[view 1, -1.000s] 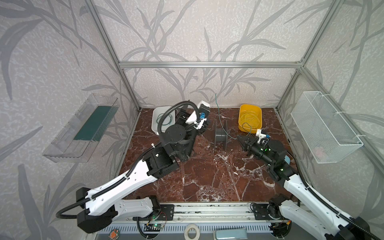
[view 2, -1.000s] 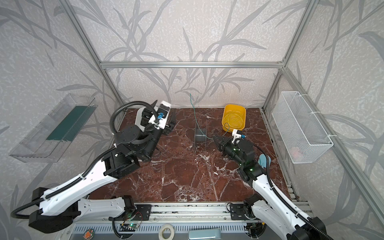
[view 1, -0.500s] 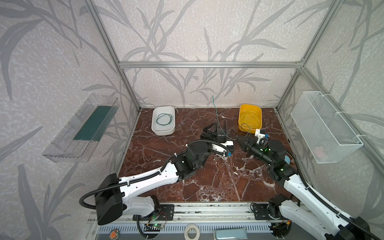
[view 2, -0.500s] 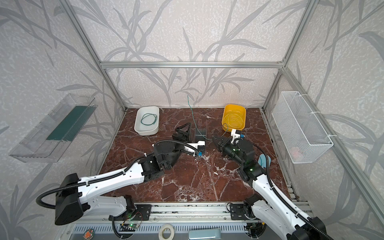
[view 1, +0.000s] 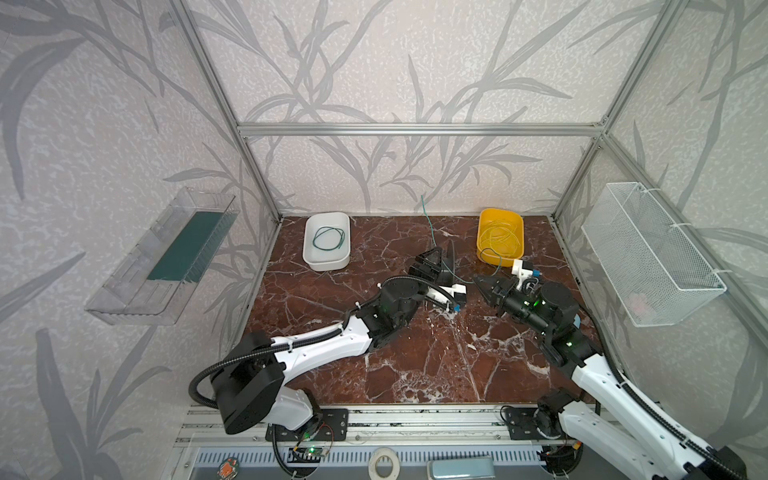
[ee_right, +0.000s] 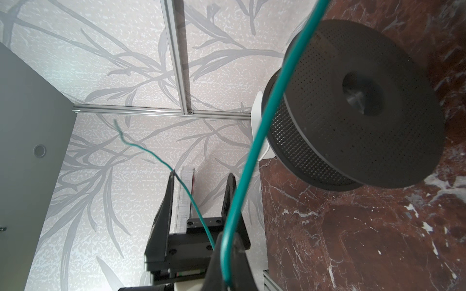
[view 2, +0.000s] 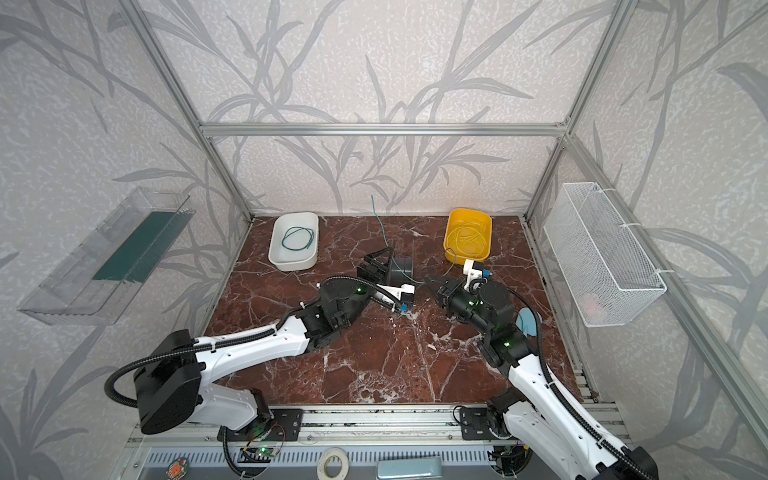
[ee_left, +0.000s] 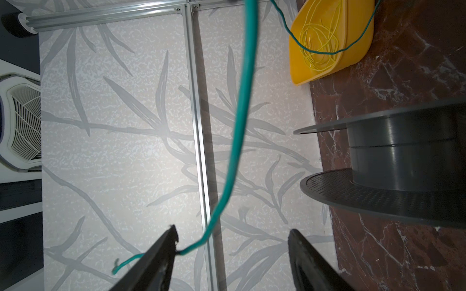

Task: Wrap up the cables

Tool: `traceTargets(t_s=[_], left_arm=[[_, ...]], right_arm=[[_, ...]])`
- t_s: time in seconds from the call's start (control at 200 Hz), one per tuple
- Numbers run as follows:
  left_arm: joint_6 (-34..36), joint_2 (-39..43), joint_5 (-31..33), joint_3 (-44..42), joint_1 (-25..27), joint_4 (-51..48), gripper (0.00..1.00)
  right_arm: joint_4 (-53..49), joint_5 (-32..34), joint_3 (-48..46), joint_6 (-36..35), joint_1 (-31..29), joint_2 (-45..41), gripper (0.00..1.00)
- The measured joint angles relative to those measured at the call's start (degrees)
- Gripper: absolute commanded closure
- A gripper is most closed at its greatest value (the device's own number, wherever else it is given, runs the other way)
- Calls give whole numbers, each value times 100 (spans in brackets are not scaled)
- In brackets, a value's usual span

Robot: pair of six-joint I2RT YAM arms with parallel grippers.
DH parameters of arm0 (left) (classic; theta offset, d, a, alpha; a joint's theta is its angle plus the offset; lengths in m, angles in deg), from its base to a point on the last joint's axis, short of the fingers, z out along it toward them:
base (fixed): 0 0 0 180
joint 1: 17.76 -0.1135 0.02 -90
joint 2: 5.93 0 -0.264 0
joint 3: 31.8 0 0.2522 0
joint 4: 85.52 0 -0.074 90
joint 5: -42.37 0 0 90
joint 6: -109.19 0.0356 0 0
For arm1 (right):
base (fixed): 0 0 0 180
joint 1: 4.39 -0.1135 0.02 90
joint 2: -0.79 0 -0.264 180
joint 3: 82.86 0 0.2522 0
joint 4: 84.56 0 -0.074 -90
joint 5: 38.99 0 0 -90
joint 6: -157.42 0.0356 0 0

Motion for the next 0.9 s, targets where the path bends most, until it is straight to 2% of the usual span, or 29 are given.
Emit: traceTargets(t_s=[0.15,0.26,0.475,0.555,0.784,0.899], left_arm=[[181,-256,-31,-11,-72,570,53],[267,-275,-28,-37,-76,813,72],[455,-271,39,-61,-76,1051,95],[505,-258,87,-125,-76,1058,100],[481,-63,317,-354,15,1021,100],[157,164,645,-321,208,551,100]], right_arm=[[-52,-20,0,-9,0,-17,100],[-85,-42,0,-22,0,-17,100],[-85,-44,0,-20,0,-17,100],[-68,-42,0,-17,0,-20,100],[-66,-42,2,-20,-4,-17,100],[-70,-37,20,-44,-2,-17,100]])
